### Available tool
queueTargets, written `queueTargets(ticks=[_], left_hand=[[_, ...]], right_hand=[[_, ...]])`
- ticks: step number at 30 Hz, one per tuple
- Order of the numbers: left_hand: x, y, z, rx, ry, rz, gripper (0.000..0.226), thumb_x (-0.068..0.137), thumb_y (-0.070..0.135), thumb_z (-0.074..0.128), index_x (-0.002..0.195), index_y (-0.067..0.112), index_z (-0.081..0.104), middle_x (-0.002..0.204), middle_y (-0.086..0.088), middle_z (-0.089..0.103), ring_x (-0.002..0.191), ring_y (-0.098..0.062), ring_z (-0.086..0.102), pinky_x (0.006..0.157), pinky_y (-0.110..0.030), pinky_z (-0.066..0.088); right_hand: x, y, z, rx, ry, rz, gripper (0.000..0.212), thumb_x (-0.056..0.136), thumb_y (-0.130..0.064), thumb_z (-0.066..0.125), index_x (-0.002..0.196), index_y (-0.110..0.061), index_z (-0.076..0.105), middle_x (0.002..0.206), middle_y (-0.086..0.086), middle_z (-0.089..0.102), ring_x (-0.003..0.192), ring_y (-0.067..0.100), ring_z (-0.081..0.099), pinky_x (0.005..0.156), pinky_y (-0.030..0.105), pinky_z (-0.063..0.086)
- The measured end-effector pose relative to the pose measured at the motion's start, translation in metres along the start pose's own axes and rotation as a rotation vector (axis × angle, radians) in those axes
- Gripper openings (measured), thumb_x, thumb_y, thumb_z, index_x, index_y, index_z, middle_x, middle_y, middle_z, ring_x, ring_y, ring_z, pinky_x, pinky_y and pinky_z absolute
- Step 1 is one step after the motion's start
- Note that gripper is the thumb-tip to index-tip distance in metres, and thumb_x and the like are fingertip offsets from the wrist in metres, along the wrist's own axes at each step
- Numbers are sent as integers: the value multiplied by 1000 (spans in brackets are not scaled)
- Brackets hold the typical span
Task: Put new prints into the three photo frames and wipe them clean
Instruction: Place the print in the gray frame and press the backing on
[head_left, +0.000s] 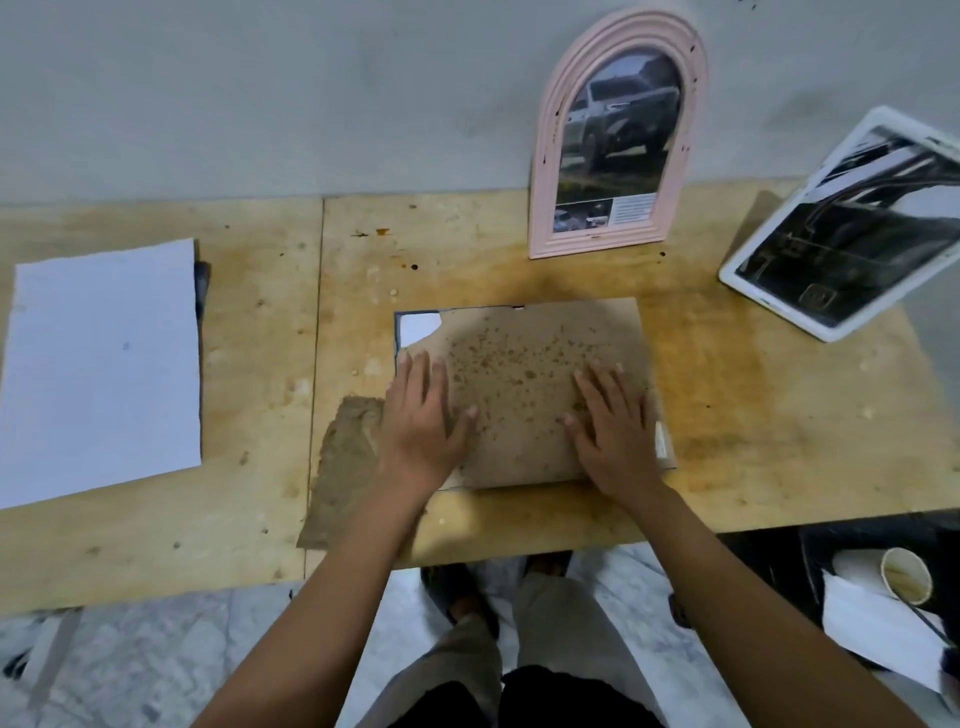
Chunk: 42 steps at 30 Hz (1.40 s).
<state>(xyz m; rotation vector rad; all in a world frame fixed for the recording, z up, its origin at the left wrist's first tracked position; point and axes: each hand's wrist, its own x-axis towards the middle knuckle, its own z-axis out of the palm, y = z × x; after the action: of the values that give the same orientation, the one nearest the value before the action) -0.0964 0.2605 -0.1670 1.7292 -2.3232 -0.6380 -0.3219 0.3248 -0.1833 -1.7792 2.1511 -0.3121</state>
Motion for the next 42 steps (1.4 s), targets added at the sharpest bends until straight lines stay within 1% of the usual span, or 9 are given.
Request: queueTargets(ticks=[2, 7, 10, 17, 24, 31, 35, 39, 42], left_hand=[[8, 10, 15, 87, -30, 73, 72, 88, 55, 38, 139, 5, 41, 145, -22, 38, 135, -39, 33, 109, -56, 24], [6, 16, 37, 283, -69, 44, 76, 87, 64, 7, 150, 22, -2, 158, -6, -1, 145, -24, -3, 114, -43, -15], [5, 15, 37, 275, -52, 56, 74, 90, 63, 12, 150, 22, 3, 158, -7, 4, 145, -25, 0, 114, -41, -13], [5, 15, 39, 263, -71, 49, 75, 90, 64, 9, 150, 19, 15, 157, -7, 9, 145, -25, 2, 115, -46, -4], [21, 27, 30, 190, -59, 66, 81, 83, 68, -2, 149, 21, 6, 155, 2, -11, 142, -15, -19, 114, -39, -17], [28, 28, 38, 234, -82, 59, 85, 75, 69, -25, 145, 27, -7, 156, 2, -12, 141, -15, -21, 114, -43, -16], [30, 30, 38, 241, -70, 54, 84, 80, 69, -13, 148, 23, 2, 157, -1, -5, 142, -16, -16, 113, -44, -15], [40, 37, 31, 193, -36, 93, 81, 83, 62, 9, 145, 15, 28, 157, -7, 10, 146, -23, -2, 116, -42, -4], [54, 43, 33, 176, -16, 167, 74, 87, 57, 12, 148, 16, 22, 158, -5, 9, 145, -20, -2, 117, -40, 0]], right_hand=[[-1, 6, -1, -65, -59, 8, 68, 87, -59, 11, 149, -31, 9, 156, -12, -5, 143, 12, -15, 114, 48, -11], [-3, 9, 3, -215, -143, 25, 67, 85, -60, 0, 143, -33, -17, 153, -10, -23, 141, 18, -24, 112, 51, -17], [-3, 9, 5, -248, -155, 17, 67, 86, -58, 0, 145, -29, -14, 154, -7, -20, 142, 21, -23, 112, 54, -14], [2, 8, -4, -182, -290, 11, 72, 73, -61, -13, 136, -31, -31, 146, -6, -39, 133, 17, -40, 103, 46, -30], [-4, 11, -13, -61, -155, 165, 88, 83, -72, 8, 145, -18, -23, 148, 1, -35, 137, 15, -32, 115, 36, -16], [-2, 3, -8, -134, -231, 181, 93, 74, -75, -8, 138, -12, -33, 146, 12, -39, 134, 24, -38, 108, 38, -23], [2, 0, -12, -126, -264, 207, 86, 86, -65, 13, 144, -12, -23, 149, 12, -35, 136, 25, -34, 111, 40, -19], [14, -4, -32, -23, -103, 233, 65, 91, -38, 42, 145, -11, 18, 155, 13, 9, 143, 28, 4, 118, 41, 0], [36, -2, -34, -1, -18, 168, 58, 96, -30, 35, 148, -14, 13, 158, 6, 3, 145, 20, -6, 115, 35, -9]])
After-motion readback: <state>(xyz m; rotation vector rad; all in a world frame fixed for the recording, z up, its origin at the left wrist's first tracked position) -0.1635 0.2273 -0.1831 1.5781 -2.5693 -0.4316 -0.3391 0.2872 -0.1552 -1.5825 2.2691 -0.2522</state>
